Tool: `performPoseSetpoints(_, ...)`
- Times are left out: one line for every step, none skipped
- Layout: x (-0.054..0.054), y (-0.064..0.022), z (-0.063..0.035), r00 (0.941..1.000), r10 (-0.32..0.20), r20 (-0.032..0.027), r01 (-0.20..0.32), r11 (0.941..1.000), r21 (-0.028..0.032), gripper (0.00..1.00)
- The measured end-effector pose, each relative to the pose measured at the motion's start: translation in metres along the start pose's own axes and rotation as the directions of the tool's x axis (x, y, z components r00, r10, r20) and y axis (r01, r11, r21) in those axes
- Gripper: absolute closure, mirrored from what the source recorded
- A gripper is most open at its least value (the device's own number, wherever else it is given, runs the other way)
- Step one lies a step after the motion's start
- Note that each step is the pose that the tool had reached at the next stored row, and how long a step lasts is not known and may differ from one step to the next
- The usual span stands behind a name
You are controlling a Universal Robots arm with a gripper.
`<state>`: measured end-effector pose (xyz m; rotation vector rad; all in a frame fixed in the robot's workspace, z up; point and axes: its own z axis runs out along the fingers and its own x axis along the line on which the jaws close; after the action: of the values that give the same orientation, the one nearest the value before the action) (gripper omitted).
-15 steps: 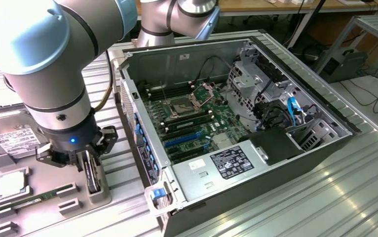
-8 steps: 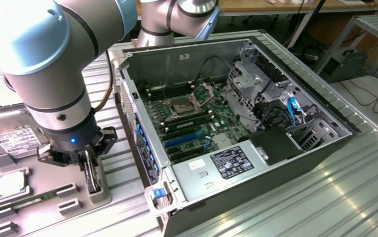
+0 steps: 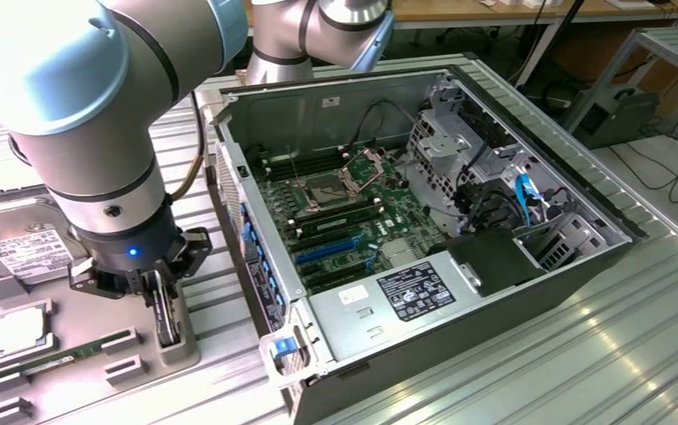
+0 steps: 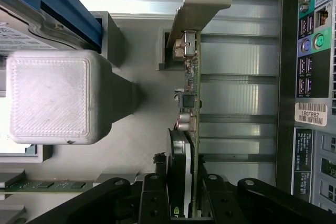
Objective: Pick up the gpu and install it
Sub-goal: 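Pick up the gpu and move the gpu toward the slot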
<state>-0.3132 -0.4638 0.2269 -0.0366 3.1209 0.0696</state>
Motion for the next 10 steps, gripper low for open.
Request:
performPoseSetpoints(0.0000,0.0000,0.0000,1.0000,0.000,0.0000,0.000,1.0000,0.0000,0.68)
performPoseSetpoints(0.0000,0.0000,0.0001,1.0000,0.000,0.0001,0.000,1.0000,-0.0001,0.68)
performPoseSetpoints(0.0000,0.0000,0.0000,1.0000,0.000,0.0000,0.000,1.0000,0.0000,0.70)
performPoseSetpoints(0.0000,0.0000,0.0000,1.0000,0.000,0.0000,0.000,1.0000,0.0000,0.70)
performPoseSetpoints(0.0000,0.0000,0.0000,1.0000,0.000,0.0000,0.000,1.0000,0.0000,0.72)
performPoseSetpoints(0.0000,0.0000,0.0000,1.0000,0.000,0.0000,0.000,1.0000,0.0000,0.72)
performPoseSetpoints(0.0000,0.0000,0.0000,1.0000,0.000,0.0000,0.000,1.0000,0.0000,0.72)
performPoseSetpoints(0.0000,0.0000,0.0000,1.0000,0.000,0.0000,0.000,1.0000,-0.0001,0.72)
performPoseSetpoints(0.0000,0.0000,0.0000,1.0000,0.000,0.0000,0.000,1.0000,0.0000,0.72)
performPoseSetpoints(0.0000,0.0000,0.0000,1.0000,0.000,0.0000,0.000,1.0000,-0.0001,0.72)
